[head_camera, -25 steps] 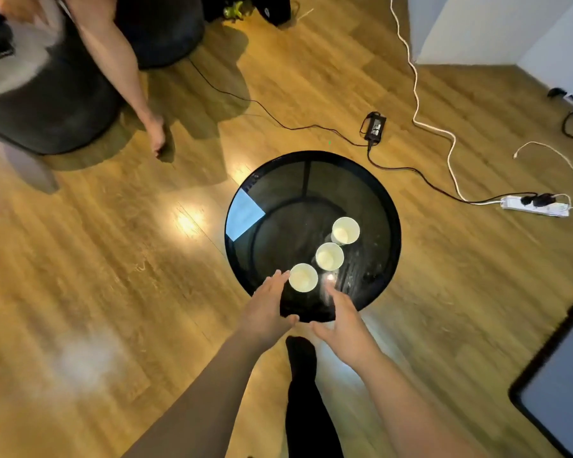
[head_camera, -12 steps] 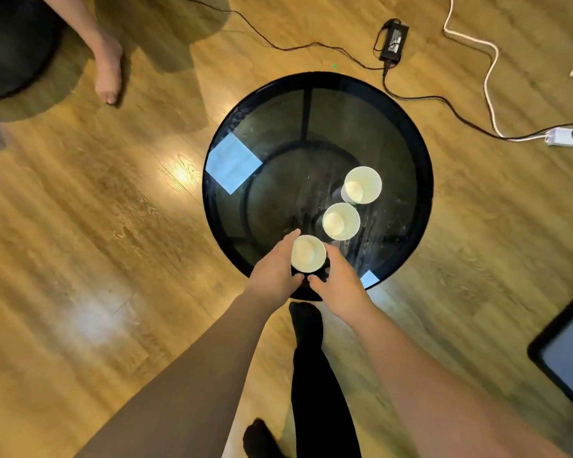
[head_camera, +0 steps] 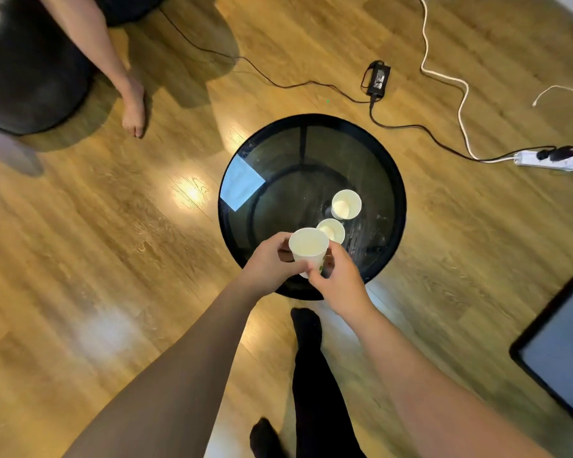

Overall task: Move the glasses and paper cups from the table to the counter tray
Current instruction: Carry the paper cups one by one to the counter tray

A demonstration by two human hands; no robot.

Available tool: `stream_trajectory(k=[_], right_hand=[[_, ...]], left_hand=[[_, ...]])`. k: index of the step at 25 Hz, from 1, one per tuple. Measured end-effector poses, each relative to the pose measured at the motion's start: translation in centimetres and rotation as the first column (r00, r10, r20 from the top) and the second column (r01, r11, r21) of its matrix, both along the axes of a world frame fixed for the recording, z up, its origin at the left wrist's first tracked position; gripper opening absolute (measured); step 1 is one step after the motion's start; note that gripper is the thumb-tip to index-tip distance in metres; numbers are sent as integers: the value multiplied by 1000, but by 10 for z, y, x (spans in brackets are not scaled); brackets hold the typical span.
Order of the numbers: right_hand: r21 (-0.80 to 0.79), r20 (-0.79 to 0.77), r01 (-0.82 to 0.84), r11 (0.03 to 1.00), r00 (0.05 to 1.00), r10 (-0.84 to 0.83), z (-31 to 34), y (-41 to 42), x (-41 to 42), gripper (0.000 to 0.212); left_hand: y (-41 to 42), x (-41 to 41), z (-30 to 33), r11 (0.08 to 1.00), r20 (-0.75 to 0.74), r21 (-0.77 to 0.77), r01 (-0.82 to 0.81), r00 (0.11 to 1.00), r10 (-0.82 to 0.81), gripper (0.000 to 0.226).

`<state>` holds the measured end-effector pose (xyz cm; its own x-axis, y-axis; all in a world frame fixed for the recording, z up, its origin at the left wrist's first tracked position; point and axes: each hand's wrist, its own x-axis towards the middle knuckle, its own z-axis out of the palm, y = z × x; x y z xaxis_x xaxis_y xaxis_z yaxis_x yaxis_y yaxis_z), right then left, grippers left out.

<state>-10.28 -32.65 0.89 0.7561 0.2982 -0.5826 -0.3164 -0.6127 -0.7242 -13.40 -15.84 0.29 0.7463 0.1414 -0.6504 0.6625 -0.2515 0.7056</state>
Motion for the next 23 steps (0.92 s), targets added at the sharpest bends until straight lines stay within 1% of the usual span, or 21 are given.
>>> stream_trajectory(k=[3, 6, 8, 12, 15, 18, 19, 21, 23], right_hand=[[32, 91, 1, 999, 996, -4, 62, 6, 12, 64], [72, 232, 5, 997, 973, -21, 134, 9, 21, 70], [103, 312, 4, 995, 949, -37, 176, 7, 24, 72], [142, 438, 13, 990, 896, -75, 242, 3, 20, 74], [178, 526, 57, 982, 838, -144, 275, -1, 6, 76], [182, 596, 80, 980, 784, -175, 293, -7, -20, 83], [167, 624, 81, 983, 763, -169, 297, -11, -33, 86], [121, 675, 97, 988, 722, -153, 302, -18, -61, 89], [104, 701, 175, 979, 685, -197, 303, -27, -94, 88]], left_hand=[[2, 11, 70, 996, 62, -57, -67, 996, 71, 54], [-2, 17, 151, 986, 171, -107, -130, 974, 147, 57], [-6, 18, 197, 979, 254, -144, -142, 951, 175, 56], [-11, 16, 267, 974, 381, -191, -124, 905, 190, 53], [-18, 8, 300, 967, 429, -238, -94, 883, 192, 49], [-24, -8, 315, 950, 466, -302, -75, 858, 215, 42], [-27, -16, 318, 945, 477, -320, -64, 851, 220, 43], [-33, -36, 321, 948, 499, -317, -29, 845, 193, 54], [-42, -58, 322, 951, 511, -305, 47, 851, 122, 63]])
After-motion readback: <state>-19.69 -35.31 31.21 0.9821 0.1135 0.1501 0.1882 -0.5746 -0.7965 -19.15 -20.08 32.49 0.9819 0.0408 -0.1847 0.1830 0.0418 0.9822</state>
